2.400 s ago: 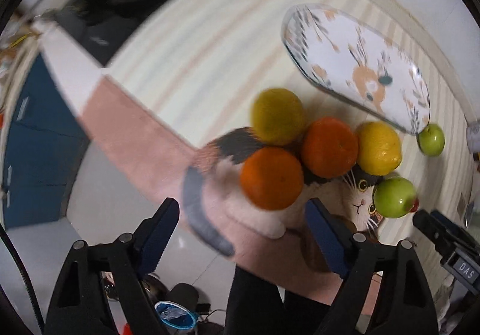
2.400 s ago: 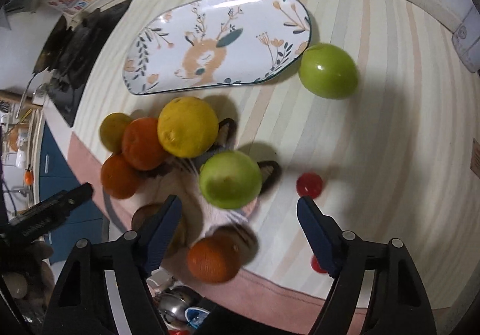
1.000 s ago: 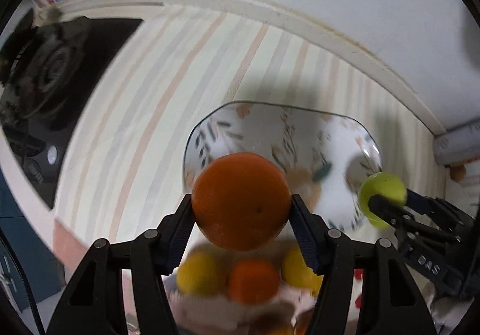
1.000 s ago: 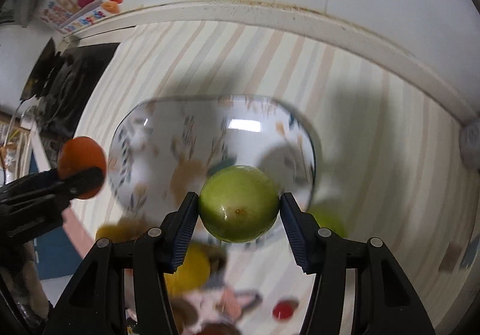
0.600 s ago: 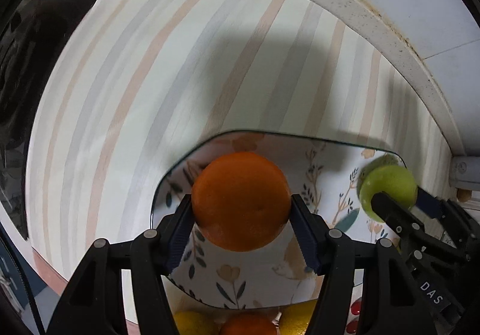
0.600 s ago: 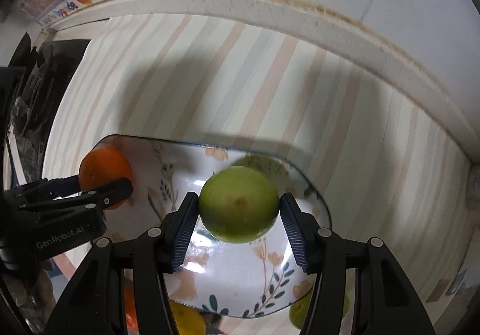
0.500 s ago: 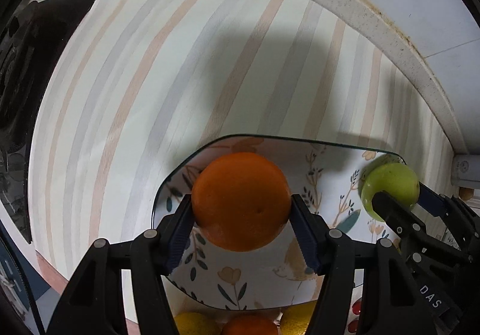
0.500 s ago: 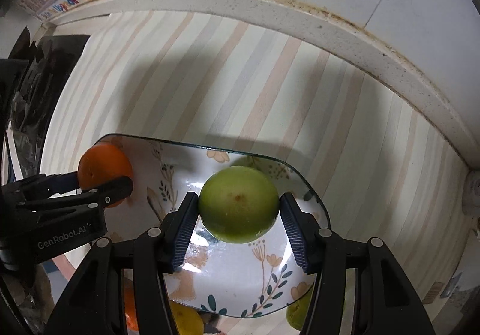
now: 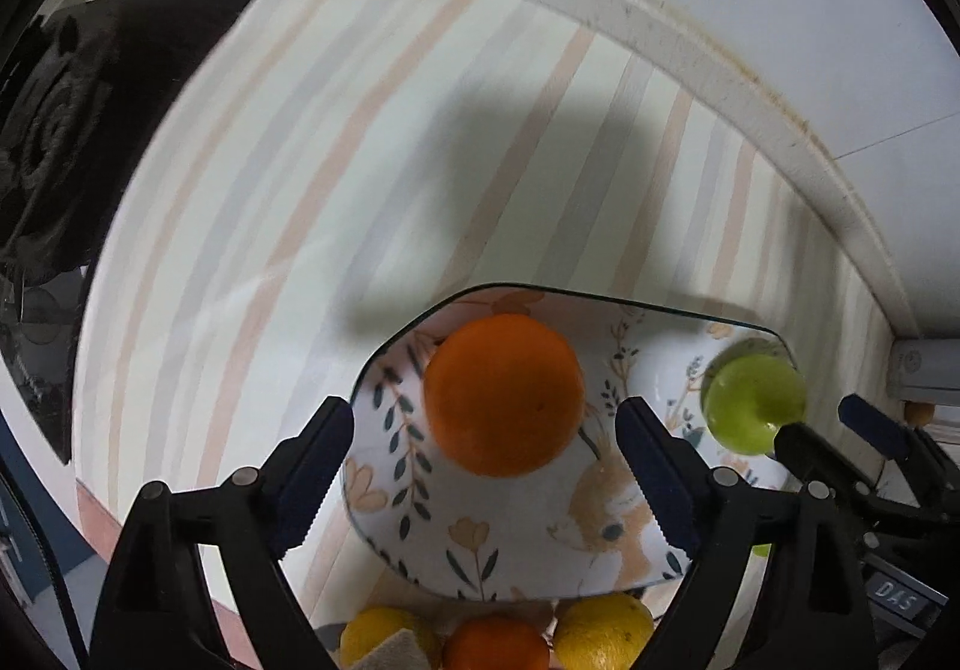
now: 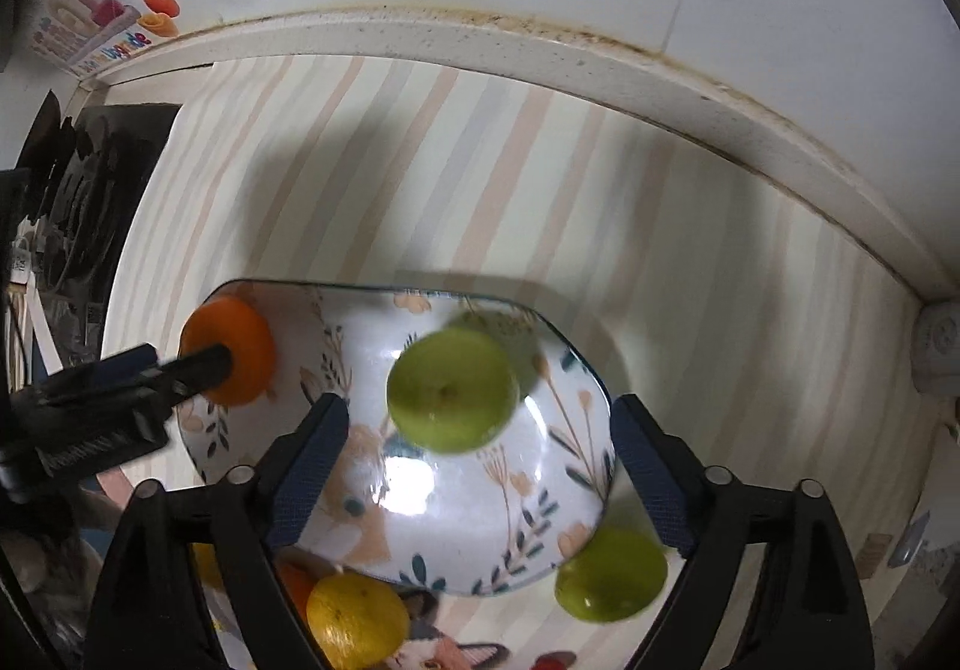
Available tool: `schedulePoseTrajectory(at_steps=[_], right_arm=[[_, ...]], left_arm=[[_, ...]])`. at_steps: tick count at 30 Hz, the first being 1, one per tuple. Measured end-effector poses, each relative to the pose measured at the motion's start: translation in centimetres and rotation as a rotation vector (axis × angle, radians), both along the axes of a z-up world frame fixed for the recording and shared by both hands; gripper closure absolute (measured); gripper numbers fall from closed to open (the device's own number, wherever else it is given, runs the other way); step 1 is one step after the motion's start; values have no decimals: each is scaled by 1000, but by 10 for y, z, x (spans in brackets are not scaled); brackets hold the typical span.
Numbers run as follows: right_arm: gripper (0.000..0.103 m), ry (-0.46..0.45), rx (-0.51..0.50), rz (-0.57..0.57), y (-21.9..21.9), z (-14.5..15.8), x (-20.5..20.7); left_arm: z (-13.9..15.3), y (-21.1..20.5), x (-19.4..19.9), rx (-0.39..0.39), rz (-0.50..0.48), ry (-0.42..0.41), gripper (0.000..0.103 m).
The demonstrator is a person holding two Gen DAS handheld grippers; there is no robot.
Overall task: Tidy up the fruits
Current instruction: 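Carry both fruits over the deer plate and open both grippers to release them, then lift both grippers away from the plate back toward the fruit pile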
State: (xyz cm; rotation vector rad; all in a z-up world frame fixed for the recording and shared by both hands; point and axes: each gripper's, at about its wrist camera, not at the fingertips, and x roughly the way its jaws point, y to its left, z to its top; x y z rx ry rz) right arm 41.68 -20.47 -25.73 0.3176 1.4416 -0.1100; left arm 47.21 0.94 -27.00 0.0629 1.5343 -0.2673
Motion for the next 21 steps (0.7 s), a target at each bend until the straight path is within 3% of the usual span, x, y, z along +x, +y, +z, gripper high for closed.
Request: schedulePoseTrajectory(at_steps=[6, 14, 21], right_arm=[[11, -8, -25, 9, 3, 14, -36], [11, -34, -35, 27, 18, 28, -83], [11, -105, -90, 54, 24, 58, -126]], left_arm=[[41, 22, -38, 47, 15, -98, 14], [65, 20, -93, 82, 28, -171, 14], [85, 21, -140, 63, 33, -239, 14]])
